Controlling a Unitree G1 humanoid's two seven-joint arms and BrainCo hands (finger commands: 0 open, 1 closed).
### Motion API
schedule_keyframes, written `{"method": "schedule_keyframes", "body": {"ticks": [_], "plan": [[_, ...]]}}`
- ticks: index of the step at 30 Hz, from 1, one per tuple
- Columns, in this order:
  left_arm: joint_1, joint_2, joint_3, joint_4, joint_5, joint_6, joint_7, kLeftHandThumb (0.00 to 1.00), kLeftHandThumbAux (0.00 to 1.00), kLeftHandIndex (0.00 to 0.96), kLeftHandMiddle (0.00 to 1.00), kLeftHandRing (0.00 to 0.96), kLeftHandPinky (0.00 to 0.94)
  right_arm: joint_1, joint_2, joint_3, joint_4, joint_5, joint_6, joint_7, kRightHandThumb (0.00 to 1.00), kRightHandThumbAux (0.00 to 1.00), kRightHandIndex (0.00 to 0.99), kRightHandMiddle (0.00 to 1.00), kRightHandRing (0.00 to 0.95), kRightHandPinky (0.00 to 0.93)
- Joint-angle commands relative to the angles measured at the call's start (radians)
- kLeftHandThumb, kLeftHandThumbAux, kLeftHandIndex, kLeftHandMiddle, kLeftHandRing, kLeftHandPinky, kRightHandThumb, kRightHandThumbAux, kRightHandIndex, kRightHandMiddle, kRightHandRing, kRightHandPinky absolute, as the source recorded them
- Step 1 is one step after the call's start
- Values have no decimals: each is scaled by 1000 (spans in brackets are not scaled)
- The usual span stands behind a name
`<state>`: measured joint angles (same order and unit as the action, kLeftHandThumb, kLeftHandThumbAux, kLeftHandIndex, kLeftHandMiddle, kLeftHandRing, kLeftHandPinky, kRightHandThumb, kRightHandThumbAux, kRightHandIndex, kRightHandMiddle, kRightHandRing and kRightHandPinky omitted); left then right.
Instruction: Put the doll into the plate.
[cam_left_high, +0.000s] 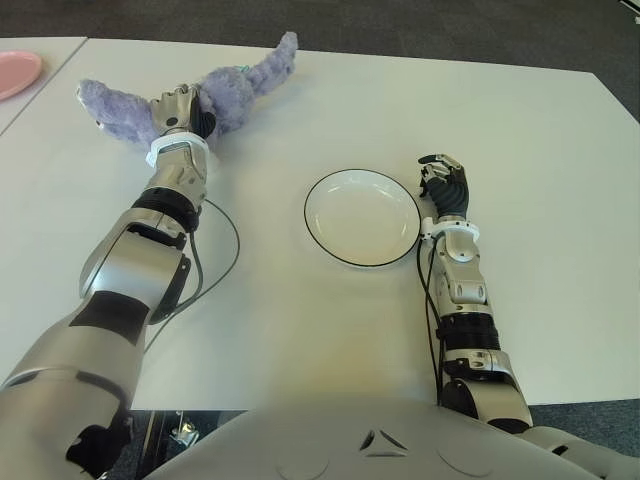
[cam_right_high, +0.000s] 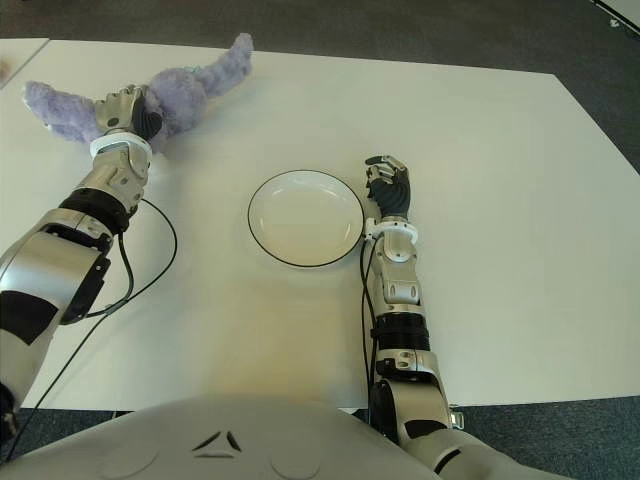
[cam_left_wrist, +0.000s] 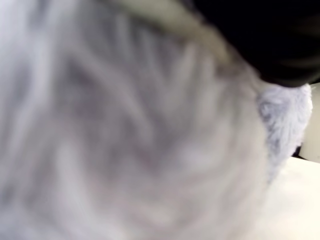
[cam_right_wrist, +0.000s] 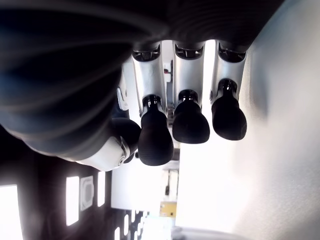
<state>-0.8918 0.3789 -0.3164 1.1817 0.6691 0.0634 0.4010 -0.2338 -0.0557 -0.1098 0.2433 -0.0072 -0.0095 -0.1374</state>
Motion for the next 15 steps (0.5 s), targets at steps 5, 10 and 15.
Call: {"method": "schedule_keyframes", "body": {"ticks": [5,10,15], "plan": [[68,-52,12,34,-63,-105,-10,1000,667,769,400,471,525,77,32,-10,33,19,49,-9,711,714,441,775,777,770],[63,-56,20,36,-77,-106,-11,1000,668,799,463,403,495,80,33,-9,26,17,50,-16,712,713,441,780,779,778],[64,-64,45,25,-111,-108,-20,1000,658,800,442,523,507,83,33,-6,15,14,61,-19,712,713,441,781,780,778]]}}
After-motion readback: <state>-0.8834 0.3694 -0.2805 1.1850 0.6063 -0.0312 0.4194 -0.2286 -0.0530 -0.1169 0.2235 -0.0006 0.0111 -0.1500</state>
